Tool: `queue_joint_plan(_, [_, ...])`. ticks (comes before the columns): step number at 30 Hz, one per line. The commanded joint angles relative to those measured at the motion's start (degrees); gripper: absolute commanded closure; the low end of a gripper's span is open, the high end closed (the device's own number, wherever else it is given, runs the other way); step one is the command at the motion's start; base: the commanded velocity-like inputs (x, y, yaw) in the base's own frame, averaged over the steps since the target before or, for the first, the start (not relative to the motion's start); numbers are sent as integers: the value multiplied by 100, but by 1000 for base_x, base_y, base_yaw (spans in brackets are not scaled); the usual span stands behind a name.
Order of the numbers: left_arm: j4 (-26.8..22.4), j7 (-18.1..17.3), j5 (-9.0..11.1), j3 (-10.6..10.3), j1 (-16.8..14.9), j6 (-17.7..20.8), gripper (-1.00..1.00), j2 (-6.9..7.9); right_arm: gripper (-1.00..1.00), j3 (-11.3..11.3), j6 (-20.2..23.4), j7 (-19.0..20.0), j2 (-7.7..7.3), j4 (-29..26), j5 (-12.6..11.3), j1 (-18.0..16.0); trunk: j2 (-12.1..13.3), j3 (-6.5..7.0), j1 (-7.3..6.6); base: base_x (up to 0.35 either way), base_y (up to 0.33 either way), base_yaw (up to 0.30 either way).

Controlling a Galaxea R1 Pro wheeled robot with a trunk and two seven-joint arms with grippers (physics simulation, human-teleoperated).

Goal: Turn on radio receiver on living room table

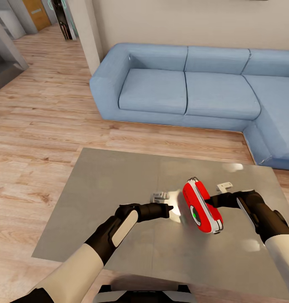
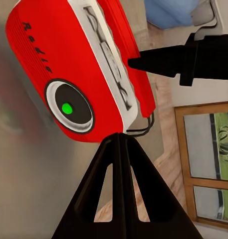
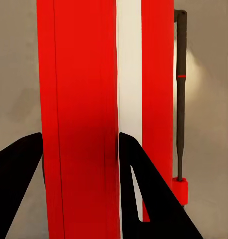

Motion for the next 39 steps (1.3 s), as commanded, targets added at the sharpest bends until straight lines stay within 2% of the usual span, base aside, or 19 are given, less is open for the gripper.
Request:
queue_joint_plan(1, [0,0,0,0,0,1,100,0,100,0,-2,-1,0,4,-15,-1,0,0,0,0,0,0])
queue_joint_plan(8, [3,0,0,0,0,-2,100,0,100,0,-254,-3,7,344,6,-1,0,0,0,0,0,0])
queue_joint_plan(18, [5,0,0,0,0,-3,100,0,100,0,-368,-12,11,419,13,-1,0,0,0,0,0,0])
queue_joint_plan(21, [6,0,2,0,0,-3,100,0,100,0,-401,-32,111,450,13,-1,0,0,0,0,0,0])
queue_joint_plan(22, [5,0,1,0,0,-3,100,0,-100,0,-404,-54,131,472,13,-1,0,0,0,0,0,0])
queue_joint_plan(39, [6,0,9,0,0,-6,100,0,-100,-8,-427,-102,162,522,48,-1,0,0,0,0,0,0])
